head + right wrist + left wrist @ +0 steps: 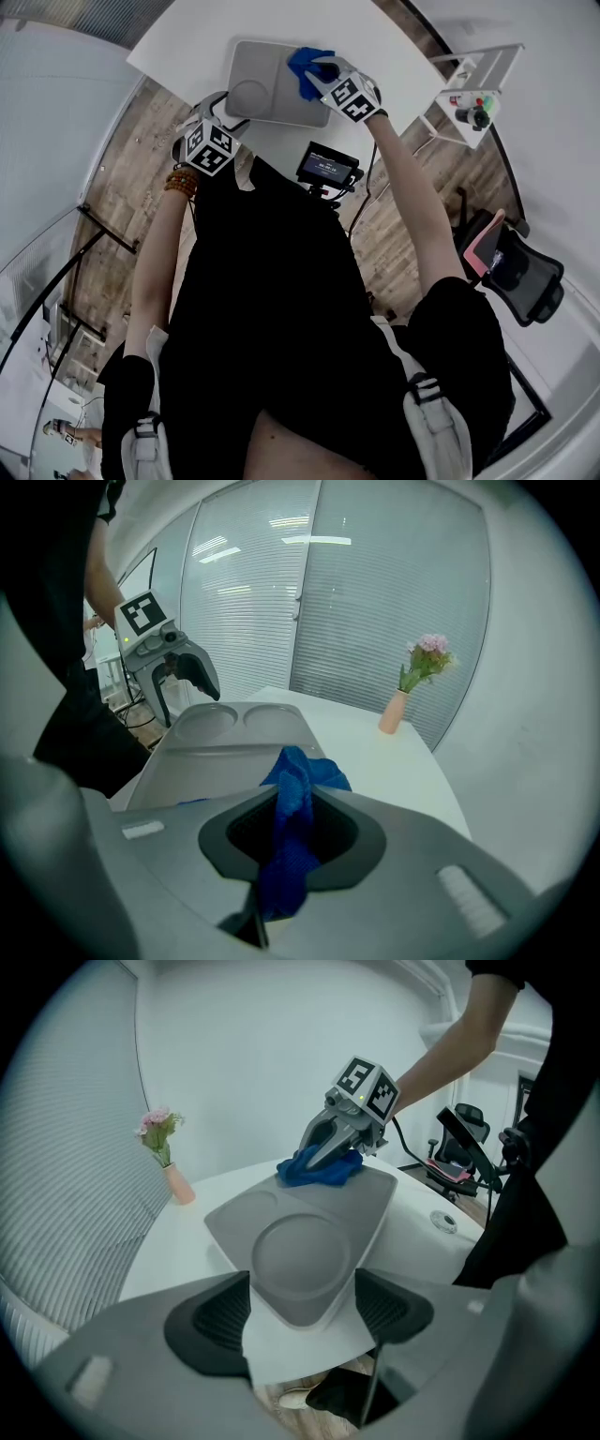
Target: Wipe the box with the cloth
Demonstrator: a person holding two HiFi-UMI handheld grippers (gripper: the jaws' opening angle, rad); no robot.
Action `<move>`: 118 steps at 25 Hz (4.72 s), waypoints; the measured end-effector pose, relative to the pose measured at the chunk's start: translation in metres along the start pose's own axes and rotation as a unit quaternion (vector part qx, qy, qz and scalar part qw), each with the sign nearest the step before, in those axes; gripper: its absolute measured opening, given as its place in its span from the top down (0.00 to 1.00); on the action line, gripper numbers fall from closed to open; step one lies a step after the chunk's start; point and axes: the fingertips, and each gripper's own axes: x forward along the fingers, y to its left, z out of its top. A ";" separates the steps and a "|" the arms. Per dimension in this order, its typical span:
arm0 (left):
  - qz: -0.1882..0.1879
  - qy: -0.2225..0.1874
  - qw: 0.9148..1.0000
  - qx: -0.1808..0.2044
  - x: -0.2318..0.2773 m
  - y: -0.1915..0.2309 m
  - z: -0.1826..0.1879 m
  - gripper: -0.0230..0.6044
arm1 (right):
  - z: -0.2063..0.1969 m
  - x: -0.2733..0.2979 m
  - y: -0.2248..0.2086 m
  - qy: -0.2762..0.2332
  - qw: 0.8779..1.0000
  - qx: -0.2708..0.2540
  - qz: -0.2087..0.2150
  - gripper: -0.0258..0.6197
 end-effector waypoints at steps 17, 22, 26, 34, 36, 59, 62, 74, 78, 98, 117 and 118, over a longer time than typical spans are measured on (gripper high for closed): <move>0.018 0.007 1.000 -0.019 -0.001 -0.002 -0.013 0.42 | 0.003 -0.005 0.041 0.009 0.997 -0.031 0.072 0.84; 0.018 0.009 1.000 -0.019 0.000 -0.002 -0.014 0.42 | 0.002 -0.008 0.056 0.016 0.995 -0.044 0.091 0.84; 0.021 0.010 1.000 -0.019 0.000 -0.001 -0.014 0.42 | 0.006 -0.009 0.064 0.011 0.993 -0.051 0.103 0.84; 0.019 0.007 0.999 -0.026 0.000 0.000 -0.013 0.42 | 0.007 -0.010 0.075 0.017 0.989 -0.056 0.139 0.84; 0.021 0.008 0.999 -0.027 0.000 0.000 -0.013 0.42 | 0.007 -0.010 0.079 0.018 0.986 -0.059 0.153 0.84; 0.022 0.010 0.999 -0.027 0.001 -0.002 -0.013 0.42 | 0.007 -0.023 0.124 0.033 0.944 -0.073 0.319 0.84; 0.020 0.010 0.999 -0.025 0.001 -0.003 -0.013 0.42 | 0.005 -0.023 0.128 0.041 0.936 -0.057 0.344 0.84; 0.019 0.015 0.999 -0.026 -0.008 -0.009 -0.023 0.42 | 0.061 -0.063 0.086 -0.104 0.861 0.202 0.455 0.83; 0.021 0.015 0.999 -0.031 -0.010 -0.007 -0.029 0.42 | 0.089 -0.069 0.014 -0.233 0.872 0.264 0.339 0.83; 0.028 0.000 0.999 -0.029 -0.001 0.002 -0.009 0.42 | 0.028 0.043 -0.039 -0.014 0.996 0.072 -0.058 0.83; 0.029 0.008 0.999 -0.036 0.000 -0.006 -0.027 0.42 | 0.036 0.039 0.018 0.008 0.995 0.060 0.076 0.84; 0.030 0.007 0.999 -0.037 -0.001 -0.006 -0.027 0.42 | 0.036 0.038 0.021 0.009 0.995 0.058 0.080 0.84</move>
